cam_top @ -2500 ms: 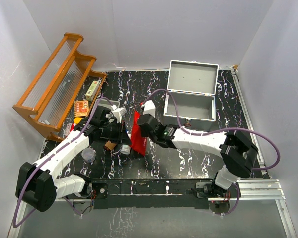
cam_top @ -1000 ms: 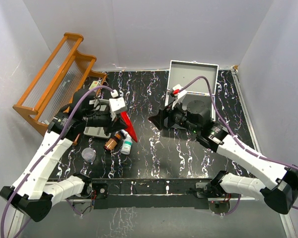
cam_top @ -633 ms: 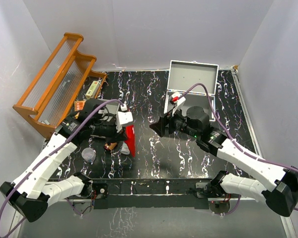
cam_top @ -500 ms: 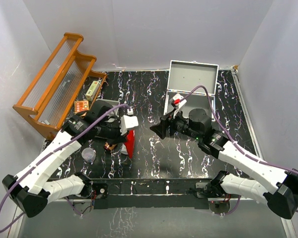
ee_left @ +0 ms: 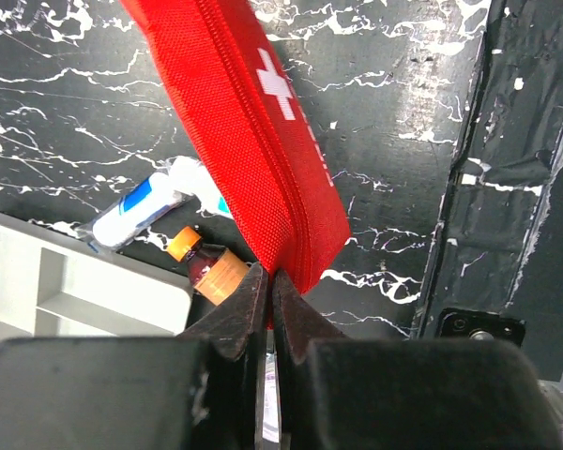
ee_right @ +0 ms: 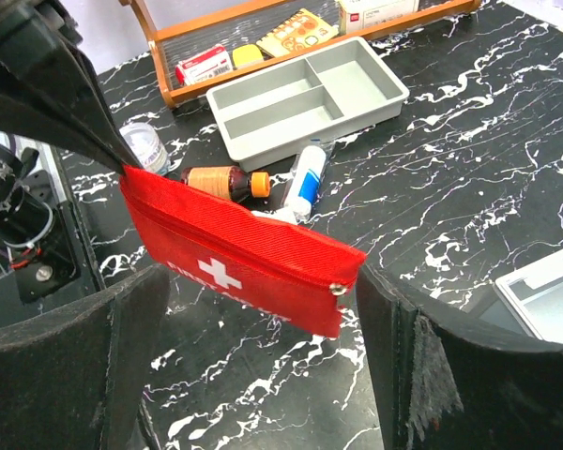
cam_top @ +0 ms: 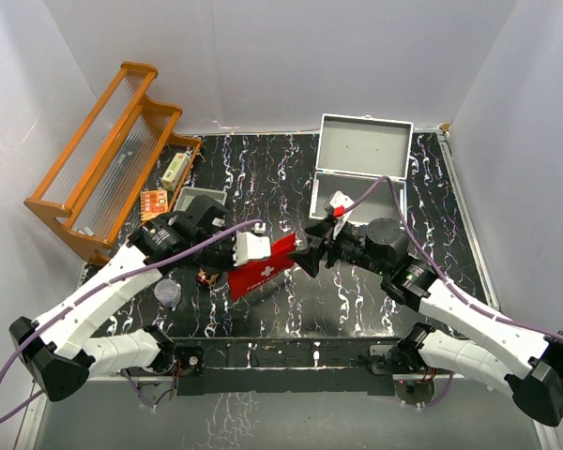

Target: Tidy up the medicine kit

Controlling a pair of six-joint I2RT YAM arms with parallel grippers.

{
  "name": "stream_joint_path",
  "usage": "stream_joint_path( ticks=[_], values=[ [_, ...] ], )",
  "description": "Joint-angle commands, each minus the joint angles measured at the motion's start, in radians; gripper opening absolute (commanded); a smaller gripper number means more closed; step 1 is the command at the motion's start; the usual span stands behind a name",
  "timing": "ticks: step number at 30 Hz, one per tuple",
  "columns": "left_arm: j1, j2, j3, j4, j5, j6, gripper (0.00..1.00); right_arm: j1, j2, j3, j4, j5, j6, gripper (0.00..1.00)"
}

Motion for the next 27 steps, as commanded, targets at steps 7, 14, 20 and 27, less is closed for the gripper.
stream_joint_path(
  ticks=[7,14,20,27],
  values=[
    [-0.012,-0.172,0.035,-0.002,-0.011,0.184,0.0,-0.001,-0.097,-0.057,0.064,-0.016,-0.091,0.83],
    [-0.013,-0.262,0.014,0.058,-0.033,0.314,0.0,0.002,-0.09,-0.057,0.082,-0.053,-0.149,0.84],
    [-0.013,-0.254,0.061,0.047,0.021,0.273,0.0,0.001,-0.074,-0.061,0.103,-0.186,-0.141,0.84],
    [-0.013,-0.221,0.14,0.019,0.129,0.169,0.0,0.002,-0.05,-0.088,0.177,-0.361,-0.033,0.8]
  ],
)
